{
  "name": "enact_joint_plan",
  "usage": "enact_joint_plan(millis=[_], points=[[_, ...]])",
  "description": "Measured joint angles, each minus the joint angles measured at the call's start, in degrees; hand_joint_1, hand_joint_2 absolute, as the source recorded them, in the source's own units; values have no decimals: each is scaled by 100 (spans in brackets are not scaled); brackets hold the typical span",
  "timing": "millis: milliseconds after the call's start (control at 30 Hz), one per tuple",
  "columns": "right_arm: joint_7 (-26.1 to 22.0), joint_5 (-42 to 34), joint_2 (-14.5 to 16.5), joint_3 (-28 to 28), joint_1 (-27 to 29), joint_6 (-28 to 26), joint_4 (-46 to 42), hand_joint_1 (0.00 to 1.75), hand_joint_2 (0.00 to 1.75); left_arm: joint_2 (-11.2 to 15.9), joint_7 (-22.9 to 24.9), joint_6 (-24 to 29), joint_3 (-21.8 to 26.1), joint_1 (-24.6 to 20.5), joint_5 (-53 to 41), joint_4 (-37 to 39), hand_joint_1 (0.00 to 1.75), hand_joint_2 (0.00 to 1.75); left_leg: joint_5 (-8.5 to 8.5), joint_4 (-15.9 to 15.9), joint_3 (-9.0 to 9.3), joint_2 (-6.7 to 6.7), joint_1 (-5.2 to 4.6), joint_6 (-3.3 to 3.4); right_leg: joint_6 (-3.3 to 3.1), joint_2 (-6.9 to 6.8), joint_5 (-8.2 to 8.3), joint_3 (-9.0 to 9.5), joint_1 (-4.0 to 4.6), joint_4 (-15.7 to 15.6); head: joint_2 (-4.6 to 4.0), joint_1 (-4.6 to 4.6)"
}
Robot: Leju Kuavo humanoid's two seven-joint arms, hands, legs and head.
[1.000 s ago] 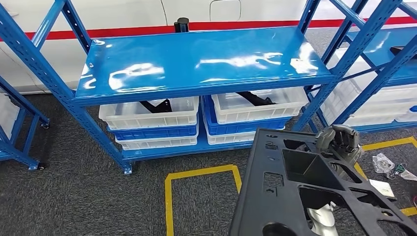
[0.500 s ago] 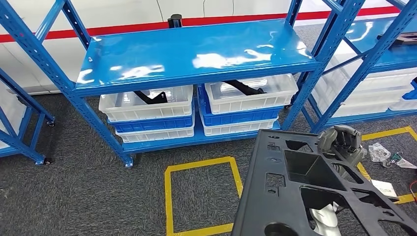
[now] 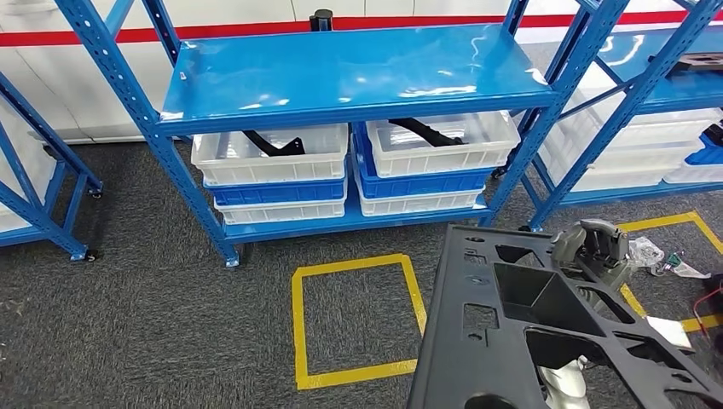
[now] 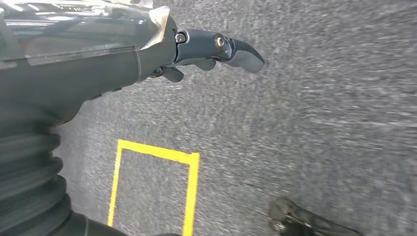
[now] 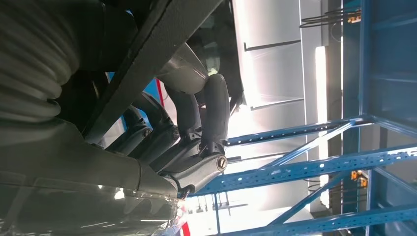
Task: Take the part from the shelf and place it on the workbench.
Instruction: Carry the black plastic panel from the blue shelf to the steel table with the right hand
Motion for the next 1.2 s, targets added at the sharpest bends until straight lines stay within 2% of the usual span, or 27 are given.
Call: enact_joint_plan(millis=[33,67,100,133,167,200,267,300,333,400,433,467,500,533,600,667,700,767,833,900,967,1000,1033,1100,1133,1167,1200], points=[[0,-2,-3,2,-1,1,1,175,175,-2,0,0,0,0,0,0,0,175,79,6,-99,4,-3,-12,62,1,150,191,1,-95,0,-1],[1,-3,-7,3,-2,1,1,175,175,-4,0,-1,0,-1,0,0,0,175,151,13,-185,5,-3,-29,98,2,278,477,2,-388,0,-1],[1,-4,-10,4,-7,2,0,175,175,-5,0,-1,0,-2,-1,0,0,175,217,21,-254,1,-11,-54,83,3,286,860,14,-868,0,1],[1,-4,-14,7,-12,2,-4,175,175,-6,1,-2,0,-3,-2,0,0,175,279,27,-296,-1,-20,-81,33,9,203,1222,35,-1382,1,-2],[1,-5,-16,9,-12,2,-7,175,175,-7,1,-2,0,-5,-4,0,0,175,341,19,-311,-3,-27,-109,-22,14,95,1465,58,-1763,1,-11],[1,-6,-18,11,-14,2,-9,175,175,-6,-2,-1,0,-5,-8,0,0,175,402,6,-318,-4,-32,-138,-74,18,1,1598,86,-2002,1,-16],[3,-9,-21,14,-5,2,-10,175,175,-2,-16,0,-1,0,-18,0,0,175,470,-16,-350,-15,-19,-201,-157,15,40,1525,71,-2041,1,-33],[3,-9,-22,18,-5,2,-10,175,175,1,-24,1,-1,4,-26,0,0,175,367,47,-397,-25,-7,-233,-224,8,89,1466,50,-2036,1,-37],[4,-11,-22,24,-3,2,-10,175,175,3,-26,3,-2,9,-35,0,0,175,155,199,-463,-36,4,-264,-296,-1,150,1400,25,-2039,0,-51],[8,-12,-22,51,-3,4,-9,175,175,3,-13,8,-6,12,-50,0,0,175,-440,820,-637,-47,25,-314,-388,-13,274,1263,22,-2037,0,-68],[9,-13,-22,68,-3,5,-8,175,175,3,-2,9,-9,13,-55,0,0,175,-630,1205,-722,-49,32,-337,-399,-18,334,1205,30,-2033,0,-73],[10,-13,-22,84,-1,6,-5,175,175,4,9,9,-12,13,-59,0,0,175,-673,1519,-770,-51,40,-355,-393,-14,391,1144,36,-2026,0,-72],[11,-13,-24,94,0,7,-3,175,175,4,19,10,-16,13,-63,0,0,175,-586,1681,-747,-54,49,-365,-377,3,445,1084,41,-2014,0,-73],[11,-12,-27,99,0,7,-1,175,175,5,26,10,-19,13,-66,0,0,175,-428,1631,-620,-63,58,-363,-353,27,490,1029,43,-1998,0,-73],[11,-8,-36,102,-1,8,1,175,175,13,39,11,-22,15,-78,-1,0,175,-220,948,-68,-209,72,-318,-293,93,552,920,37,-1950,0,-76],[11,-3,-44,110,-14,13,1,175,175,20,51,14,-22,19,-94,-2,0,175,-272,246,413,-390,73,-262,-227,149,595,840,44,-1894,0,-79],[11,-1,-46,115,-19,15,1,175,175,22,56,15,-22,19,-101,-3,0,175,-335,74,514,-418,62,-235,-187,181,622,800,45,-1875,0,-83],[11,1,-56,125,-19,18,1,175,175,16,62,15,-23,18,-108,-2,0,175,-354,-32,515,-296,59,-188,-108,251,682,710,53,-1850,0,-93],[11,4,-75,132,-17,19,1,175,175,16,67,20,-25,19,-108,-2,0,175,-301,-102,475,-164,87,-113,-86,216,579,534,68,-1630,0,-63],[11,6,-94,139,-12,22,3,175,175,15,74,25,-26,21,-109,-2,0,175,-233,-125,411,-37,90,-62,-111,131,241,221,70,-967,0,-24],[13,6,-104,150,-4,30,15,175,175,10,90,32,-25,21,-109,-2,0,175,-185,-119,342,99,86,-59,-93,105,-39,-55,55,-260,0,-8],[14,7,-108,158,-3,35,25,175,175,8,98,38,-25,21,-109,-2,0,175,-166,-116,315,168,88,-70,-51,92,-65,-55,40,-161,0,-6],[15,9,-114,169,-5,42,36,175,175,3,105,45,-24,21,-109,-2,0,175,-150,-110,297,234,95,-85,11,61,-1,81,21,-322,0,-3],[15,13,-127,194,-22,52,49,175,175,-3,114,64,-25,19,-109,-4,0,175,-138,-76,277,356,98,-130,134,-161,235,618,-19,-1172,0,5],[15,15,-131,209,-37,57,54,175,175,-4,117,76,-25,19,-109,-6,0,175,-144,-51,269,406,87,-161,146,-295,331,849,-19,-1553,0,13],[15,16,-133,220,-52,60,58,175,175,-3,120,87,-25,18,-109,-8,0,175,-147,-30,266,452,71,-196,116,-384,387,971,-12,-1789,0,10],[15,17,-136,227,-62,61,64,175,175,-2,121,96,-25,17,-110,-9,0,175,-146,-19,268,498,55,-231,55,-417,403,993,2,-1868,0,10]])
